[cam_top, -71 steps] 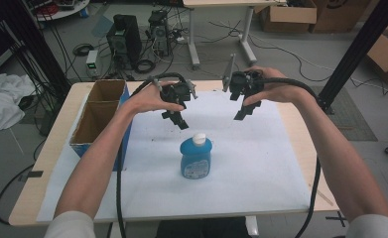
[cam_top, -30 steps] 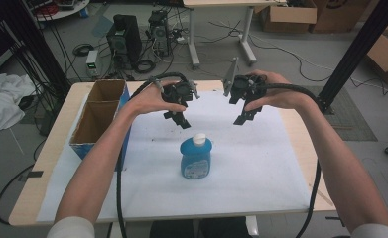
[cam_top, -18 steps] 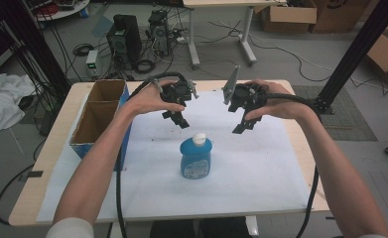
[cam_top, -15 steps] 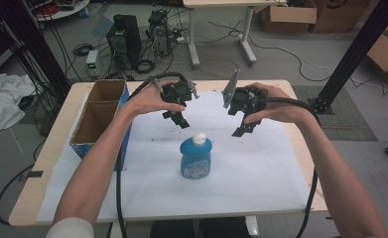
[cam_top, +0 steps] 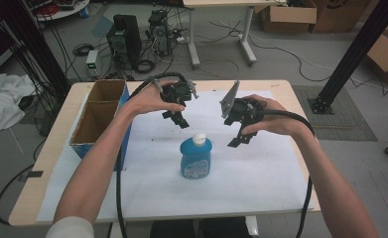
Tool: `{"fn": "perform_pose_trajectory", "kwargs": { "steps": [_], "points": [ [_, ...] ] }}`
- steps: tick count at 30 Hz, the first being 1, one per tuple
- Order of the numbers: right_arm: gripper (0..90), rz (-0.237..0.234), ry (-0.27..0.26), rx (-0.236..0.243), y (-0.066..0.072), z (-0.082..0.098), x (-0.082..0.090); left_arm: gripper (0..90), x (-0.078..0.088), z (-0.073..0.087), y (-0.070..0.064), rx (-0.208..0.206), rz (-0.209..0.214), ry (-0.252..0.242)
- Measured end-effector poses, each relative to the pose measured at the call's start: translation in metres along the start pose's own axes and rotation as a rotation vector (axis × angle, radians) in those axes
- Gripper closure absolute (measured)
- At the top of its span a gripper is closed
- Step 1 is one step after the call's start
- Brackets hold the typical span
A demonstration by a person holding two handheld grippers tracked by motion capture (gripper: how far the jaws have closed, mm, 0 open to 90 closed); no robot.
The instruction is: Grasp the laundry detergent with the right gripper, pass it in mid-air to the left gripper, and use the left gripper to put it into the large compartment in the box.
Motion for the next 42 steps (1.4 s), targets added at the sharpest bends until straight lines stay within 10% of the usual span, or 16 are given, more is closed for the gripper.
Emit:
{"fn": "perform_pose_trajectory", "kwargs": {
  "steps": [42],
  "points": [
    [18.0,-0.107,-0.354,-0.067,0.034,-0.036,-0.043,17.0,-0.002,0.002,0.004,0.010,-0.001,-0.003]
  ]
}}
Point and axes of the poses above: each handheld gripper's, and its own axes: x roughly backward along the jaws, z roughly out of its underside, y roughly to its left, the point moved 10 cm from there along -x, roughly forward along the jaws, and after that the axes turned 6 degrees about -y, right-handed, at the moved point
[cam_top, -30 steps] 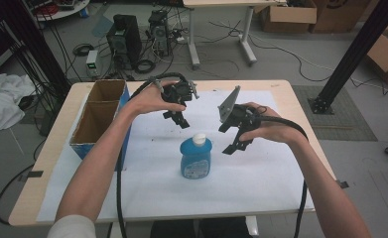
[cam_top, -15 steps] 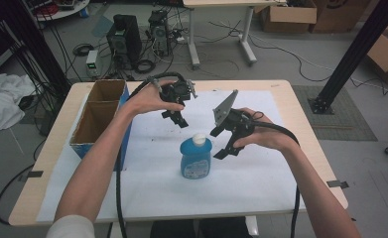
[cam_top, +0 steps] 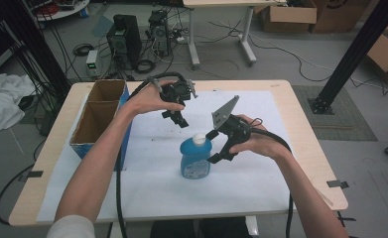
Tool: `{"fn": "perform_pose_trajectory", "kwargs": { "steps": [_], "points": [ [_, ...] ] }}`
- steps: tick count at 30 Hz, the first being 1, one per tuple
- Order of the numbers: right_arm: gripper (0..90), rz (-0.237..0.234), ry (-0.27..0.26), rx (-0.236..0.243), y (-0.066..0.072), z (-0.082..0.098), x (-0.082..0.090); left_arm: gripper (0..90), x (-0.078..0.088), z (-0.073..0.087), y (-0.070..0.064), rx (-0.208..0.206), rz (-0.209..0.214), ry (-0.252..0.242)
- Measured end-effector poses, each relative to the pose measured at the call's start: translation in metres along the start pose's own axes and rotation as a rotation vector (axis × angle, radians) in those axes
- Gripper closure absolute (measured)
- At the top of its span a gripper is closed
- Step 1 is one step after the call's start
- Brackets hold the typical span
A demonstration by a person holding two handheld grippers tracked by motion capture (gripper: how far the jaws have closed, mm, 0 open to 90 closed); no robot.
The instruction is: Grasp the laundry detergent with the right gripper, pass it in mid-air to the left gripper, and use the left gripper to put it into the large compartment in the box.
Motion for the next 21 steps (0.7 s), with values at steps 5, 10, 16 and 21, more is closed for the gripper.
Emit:
{"fn": "perform_pose_trajectory", "kwargs": {
  "steps": [5,10,16,21],
  "points": [
    [17.7,-0.009,-0.013,-0.004,0.002,0.001,-0.007,17.0,0.000,0.000,0.000,-0.002,-0.002,0.001],
    [17.8,-0.018,-0.016,-0.010,0.002,0.003,-0.014,17.0,0.001,0.001,0.000,0.000,-0.001,0.000],
    [18.0,-0.018,-0.028,-0.011,0.003,0.001,-0.018,17.0,0.001,0.001,0.000,0.003,-0.004,-0.004],
    [18.2,-0.012,-0.030,-0.005,0.004,0.002,-0.021,17.0,0.002,0.003,0.001,0.002,-0.005,-0.001]
  ]
}}
Point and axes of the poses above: each handheld gripper's, and its own axes: x roughly backward along the jaws, z roughly out of its underside, y roughly to its left, the point moved 10 cm from there along -x, roughly forward along the jaws, and after that the axes turned 6 degrees about -y, right-handed, at the moved point
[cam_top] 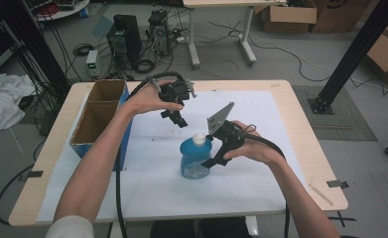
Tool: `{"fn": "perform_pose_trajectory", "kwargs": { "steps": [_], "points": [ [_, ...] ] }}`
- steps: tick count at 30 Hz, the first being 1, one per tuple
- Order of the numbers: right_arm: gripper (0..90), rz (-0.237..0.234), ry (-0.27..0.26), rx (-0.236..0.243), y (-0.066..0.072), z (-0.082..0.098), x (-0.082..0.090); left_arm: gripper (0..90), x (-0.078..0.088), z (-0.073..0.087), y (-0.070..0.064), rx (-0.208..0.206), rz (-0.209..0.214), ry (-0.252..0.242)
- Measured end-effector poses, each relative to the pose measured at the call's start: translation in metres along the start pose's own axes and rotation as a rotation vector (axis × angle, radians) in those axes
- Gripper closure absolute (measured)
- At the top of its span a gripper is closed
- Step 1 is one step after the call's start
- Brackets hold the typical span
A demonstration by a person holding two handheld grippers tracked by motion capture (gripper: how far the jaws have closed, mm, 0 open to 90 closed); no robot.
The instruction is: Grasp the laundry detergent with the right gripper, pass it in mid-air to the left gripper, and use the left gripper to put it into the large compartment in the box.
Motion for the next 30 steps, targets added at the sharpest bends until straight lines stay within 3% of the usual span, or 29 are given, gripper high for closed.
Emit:
{"fn": "perform_pose_trajectory", "kwargs": {
  "steps": [20,30],
  "points": [
    [19.9,0.008,-0.026,0.003,0.0020,0.0024,-0.0093,17.0,-0.0023,0.0003,0.0002,0.001,0.004,0.004],
    [26.6,0.012,-0.037,0.006,0.0011,0.0023,-0.0104,17.0,-0.0029,-0.0003,0.0006,0.002,-0.001,0.002]
  ]
}}
Point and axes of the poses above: each handheld gripper's, and its own axes: x roughly backward along the jaws, z roughly out of its underside, y roughly to its left, the point moved 10 cm from there along -x, roughly forward along the jaws, and after that the axes turned 6 degrees about -y, right-handed, at the moved point
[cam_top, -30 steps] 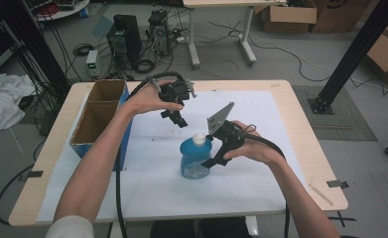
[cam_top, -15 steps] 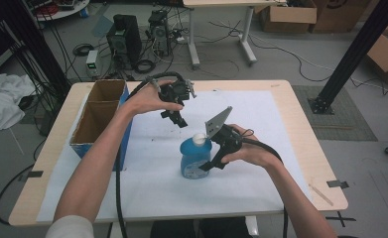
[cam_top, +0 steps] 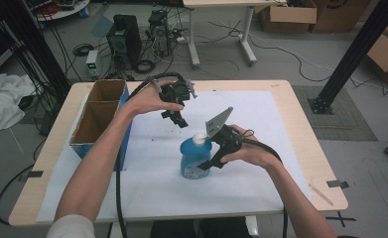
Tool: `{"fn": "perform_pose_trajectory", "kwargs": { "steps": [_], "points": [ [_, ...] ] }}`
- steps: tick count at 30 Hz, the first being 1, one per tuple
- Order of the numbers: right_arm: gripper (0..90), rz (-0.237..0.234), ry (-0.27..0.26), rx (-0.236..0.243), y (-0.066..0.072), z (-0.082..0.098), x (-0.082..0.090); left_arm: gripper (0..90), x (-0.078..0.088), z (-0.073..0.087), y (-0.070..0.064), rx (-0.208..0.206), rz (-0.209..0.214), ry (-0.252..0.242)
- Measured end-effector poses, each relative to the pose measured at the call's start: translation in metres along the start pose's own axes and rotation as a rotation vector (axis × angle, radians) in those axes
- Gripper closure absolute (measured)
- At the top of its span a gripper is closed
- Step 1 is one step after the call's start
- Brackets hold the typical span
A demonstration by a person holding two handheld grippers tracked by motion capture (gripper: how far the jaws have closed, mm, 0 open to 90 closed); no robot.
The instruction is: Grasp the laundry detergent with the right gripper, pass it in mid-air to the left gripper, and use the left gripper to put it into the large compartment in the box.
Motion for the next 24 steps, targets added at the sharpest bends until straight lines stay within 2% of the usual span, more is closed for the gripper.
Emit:
{"fn": "perform_pose_trajectory", "kwargs": {
  "steps": [13,24],
  "points": [
    [35.0,0.016,-0.006,0.003,-0.0018,-0.0007,-0.0012,17.0,0.0017,0.0016,0.0008,0.003,-0.007,0.001],
    [36.8,0.015,-0.025,-0.004,-0.0025,-0.0013,-0.0038,17.0,0.0026,0.0023,0.0015,0.003,-0.010,0.000]
  ]
}}
Point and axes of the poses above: each handheld gripper's, and its own axes: x roughly backward along the jaws, z roughly out of its underside, y roughly to its left, the point moved 10 cm from there along -x, roughly forward along the jaws, and after that the axes turned 6 degrees about -y, right-handed, at the moved point
